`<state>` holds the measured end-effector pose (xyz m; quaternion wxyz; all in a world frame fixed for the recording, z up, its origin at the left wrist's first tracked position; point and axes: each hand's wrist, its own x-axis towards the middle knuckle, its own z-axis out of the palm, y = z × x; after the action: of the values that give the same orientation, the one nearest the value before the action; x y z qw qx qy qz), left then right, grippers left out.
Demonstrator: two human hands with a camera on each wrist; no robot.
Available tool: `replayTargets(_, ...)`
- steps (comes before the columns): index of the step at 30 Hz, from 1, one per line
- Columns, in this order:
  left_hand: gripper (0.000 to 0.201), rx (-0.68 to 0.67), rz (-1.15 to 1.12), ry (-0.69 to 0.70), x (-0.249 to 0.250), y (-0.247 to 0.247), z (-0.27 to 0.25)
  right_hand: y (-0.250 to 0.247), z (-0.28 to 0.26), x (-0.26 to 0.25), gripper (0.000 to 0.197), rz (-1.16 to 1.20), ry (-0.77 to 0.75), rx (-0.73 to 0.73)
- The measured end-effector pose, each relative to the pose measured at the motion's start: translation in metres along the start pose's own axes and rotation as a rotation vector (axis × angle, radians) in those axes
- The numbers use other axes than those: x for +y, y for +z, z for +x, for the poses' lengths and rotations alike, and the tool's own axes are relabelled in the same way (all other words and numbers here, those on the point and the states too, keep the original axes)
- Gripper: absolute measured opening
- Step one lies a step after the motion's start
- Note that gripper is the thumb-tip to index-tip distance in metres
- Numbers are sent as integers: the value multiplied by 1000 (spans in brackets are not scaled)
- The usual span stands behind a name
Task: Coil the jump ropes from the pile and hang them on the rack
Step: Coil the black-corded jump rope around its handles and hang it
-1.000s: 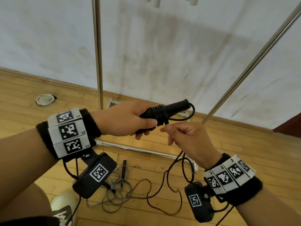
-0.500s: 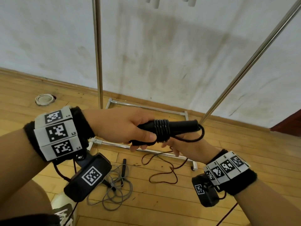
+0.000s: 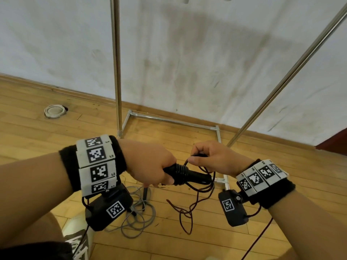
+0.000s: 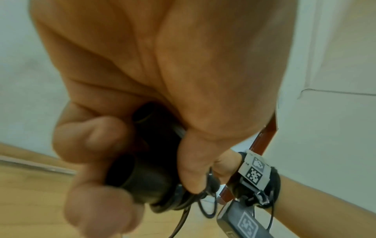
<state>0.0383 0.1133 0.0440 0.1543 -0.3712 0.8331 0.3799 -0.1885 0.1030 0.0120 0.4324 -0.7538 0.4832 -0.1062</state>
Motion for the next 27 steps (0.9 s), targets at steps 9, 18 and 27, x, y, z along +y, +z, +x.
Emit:
replayTargets(9, 16, 238, 197, -121, -12, -9, 17, -1, -4, -15, 22, 285, 37, 121)
replayTargets(18, 14, 544, 28, -71, -16, -21, 26, 10, -6, -15, 7, 338, -59, 333)
replayTargets(27, 8, 561, -267, 110, -12, -29, 16, 12, -7, -11, 33, 316, -74, 333)
